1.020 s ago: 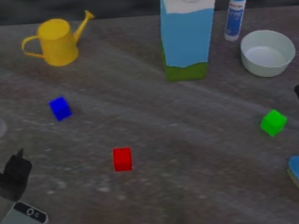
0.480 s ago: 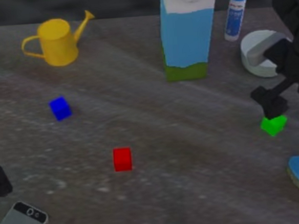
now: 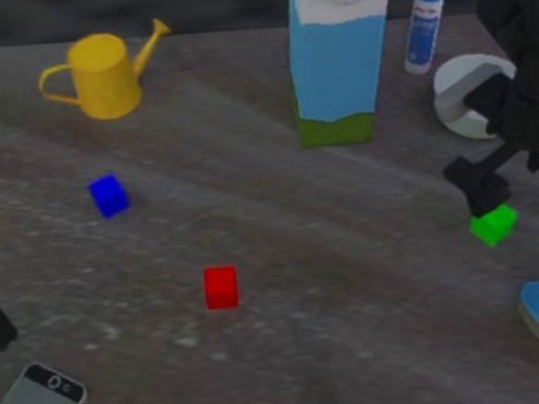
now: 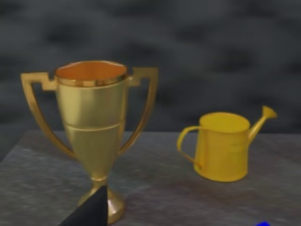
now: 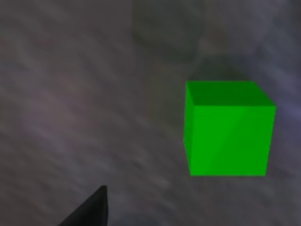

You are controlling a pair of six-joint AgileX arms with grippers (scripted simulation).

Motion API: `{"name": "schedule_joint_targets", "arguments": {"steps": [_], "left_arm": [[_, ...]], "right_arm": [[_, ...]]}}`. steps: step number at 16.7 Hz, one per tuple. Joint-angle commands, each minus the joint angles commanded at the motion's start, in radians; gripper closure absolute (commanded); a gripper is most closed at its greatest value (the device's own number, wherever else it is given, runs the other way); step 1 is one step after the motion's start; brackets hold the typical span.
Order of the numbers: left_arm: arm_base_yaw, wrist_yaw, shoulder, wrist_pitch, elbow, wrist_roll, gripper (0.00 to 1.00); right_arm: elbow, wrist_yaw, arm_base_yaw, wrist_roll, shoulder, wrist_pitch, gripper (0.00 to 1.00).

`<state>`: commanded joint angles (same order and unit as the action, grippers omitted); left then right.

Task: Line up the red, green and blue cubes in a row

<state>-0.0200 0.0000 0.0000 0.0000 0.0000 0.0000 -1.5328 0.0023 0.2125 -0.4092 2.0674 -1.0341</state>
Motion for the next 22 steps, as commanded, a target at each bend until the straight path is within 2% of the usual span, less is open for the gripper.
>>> {"name": "schedule_joint_targets", "arguments": {"steps": [3, 9, 14, 22], "left_arm": [[0.0, 0.0, 0.0, 0.0, 0.0, 0.0, 0.0], [0.0, 0.0, 0.0, 0.0, 0.0, 0.0, 0.0], [0.0, 0.0, 0.0, 0.0, 0.0, 0.0, 0.0], [0.0, 0.0, 0.0, 0.0, 0.0, 0.0, 0.0]], "right_arm": [[0.026, 0.0, 0.004, -0.002, 0.019, 0.041, 0.0], [0.133, 0.001, 0.007, 0.002, 0.121, 0.256, 0.0], [0.14, 0.001, 0.007, 0.002, 0.13, 0.268, 0.0], [0.14, 0.001, 0.007, 0.002, 0.13, 0.268, 0.6]]}}
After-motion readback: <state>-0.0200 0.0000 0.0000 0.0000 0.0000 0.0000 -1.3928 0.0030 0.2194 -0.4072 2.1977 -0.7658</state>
